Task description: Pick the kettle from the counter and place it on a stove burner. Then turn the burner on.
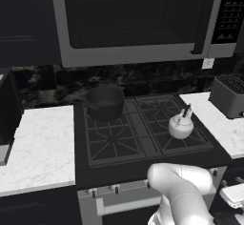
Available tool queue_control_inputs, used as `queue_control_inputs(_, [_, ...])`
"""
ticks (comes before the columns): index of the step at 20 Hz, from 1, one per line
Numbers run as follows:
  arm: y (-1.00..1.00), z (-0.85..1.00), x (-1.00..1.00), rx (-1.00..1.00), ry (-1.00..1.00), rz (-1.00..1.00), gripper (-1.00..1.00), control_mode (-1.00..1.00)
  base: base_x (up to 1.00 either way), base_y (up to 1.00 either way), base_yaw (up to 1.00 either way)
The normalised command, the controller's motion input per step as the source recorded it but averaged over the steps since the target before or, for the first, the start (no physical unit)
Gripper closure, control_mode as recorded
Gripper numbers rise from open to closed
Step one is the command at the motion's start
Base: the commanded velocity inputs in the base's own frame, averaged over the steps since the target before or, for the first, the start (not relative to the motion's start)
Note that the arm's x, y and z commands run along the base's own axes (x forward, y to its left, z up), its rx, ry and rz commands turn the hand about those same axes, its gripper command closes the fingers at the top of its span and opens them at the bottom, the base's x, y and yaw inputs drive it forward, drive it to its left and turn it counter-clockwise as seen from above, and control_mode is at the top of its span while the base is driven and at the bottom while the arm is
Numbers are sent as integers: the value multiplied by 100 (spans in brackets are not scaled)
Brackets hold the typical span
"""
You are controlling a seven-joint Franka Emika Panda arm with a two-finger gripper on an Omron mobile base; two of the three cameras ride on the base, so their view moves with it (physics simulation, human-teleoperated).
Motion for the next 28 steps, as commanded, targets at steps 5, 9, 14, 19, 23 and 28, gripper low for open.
queue_control_inputs(5, [12, 0, 27, 3, 0, 0, -100, -100, 0, 0, 0])
queue_control_inputs(9, [7, 0, 34, 1, 0, 0, -100, -100, 0, 0, 0])
queue_control_inputs(14, [1, -14, 26, 0, 0, 0, -100, -100, 0, 0, 0])
queue_control_inputs(19, [0, -33, 12, 0, -1, 0, -100, -100, 0, 0, 0])
queue_control_inputs(23, [0, -30, 12, 0, -3, 0, -100, -100, 0, 0, 0])
queue_control_inputs(28, [0, -25, 12, 0, -3, 0, -100, -100, 0, 0, 0])
